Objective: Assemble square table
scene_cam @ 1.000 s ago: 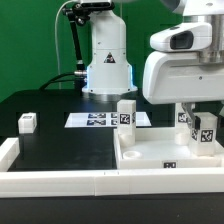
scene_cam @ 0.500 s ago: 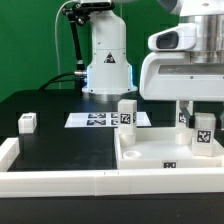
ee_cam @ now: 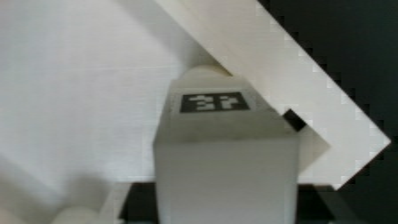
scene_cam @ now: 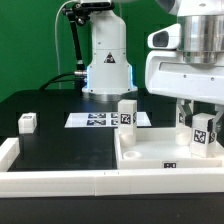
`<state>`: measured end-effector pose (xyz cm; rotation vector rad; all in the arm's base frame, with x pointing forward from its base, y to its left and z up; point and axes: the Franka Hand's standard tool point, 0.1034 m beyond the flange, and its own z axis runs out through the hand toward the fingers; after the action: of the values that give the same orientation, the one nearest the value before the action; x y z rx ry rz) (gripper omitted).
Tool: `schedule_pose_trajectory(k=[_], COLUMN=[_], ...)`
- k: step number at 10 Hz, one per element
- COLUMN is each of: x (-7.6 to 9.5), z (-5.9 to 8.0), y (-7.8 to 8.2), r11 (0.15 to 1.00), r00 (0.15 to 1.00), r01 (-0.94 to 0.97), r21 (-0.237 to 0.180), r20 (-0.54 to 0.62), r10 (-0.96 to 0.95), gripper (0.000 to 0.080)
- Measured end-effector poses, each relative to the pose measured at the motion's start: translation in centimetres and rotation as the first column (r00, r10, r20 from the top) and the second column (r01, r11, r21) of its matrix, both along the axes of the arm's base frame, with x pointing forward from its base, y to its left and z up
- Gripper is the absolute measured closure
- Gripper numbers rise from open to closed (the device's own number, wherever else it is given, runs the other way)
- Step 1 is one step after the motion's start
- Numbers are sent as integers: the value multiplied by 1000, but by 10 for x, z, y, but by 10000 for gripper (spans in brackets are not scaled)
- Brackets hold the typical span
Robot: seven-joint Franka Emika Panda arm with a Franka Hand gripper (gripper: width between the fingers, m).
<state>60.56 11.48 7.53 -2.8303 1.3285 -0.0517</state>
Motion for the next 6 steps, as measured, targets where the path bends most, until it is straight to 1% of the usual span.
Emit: schedule_pose_trajectory(k=[1, 2, 4, 6], x=[0, -1, -1, -1], z=[0, 0, 0, 0], y=[-1, -1, -4, -4], r11=[998, 983, 937, 908], r00=[998, 983, 937, 908], r01=[67, 182, 349, 420], r21=[1, 4, 4, 15], r20=[1, 0, 0, -3], r10=[-67, -182, -349, -420], gripper=[507, 507, 507, 503])
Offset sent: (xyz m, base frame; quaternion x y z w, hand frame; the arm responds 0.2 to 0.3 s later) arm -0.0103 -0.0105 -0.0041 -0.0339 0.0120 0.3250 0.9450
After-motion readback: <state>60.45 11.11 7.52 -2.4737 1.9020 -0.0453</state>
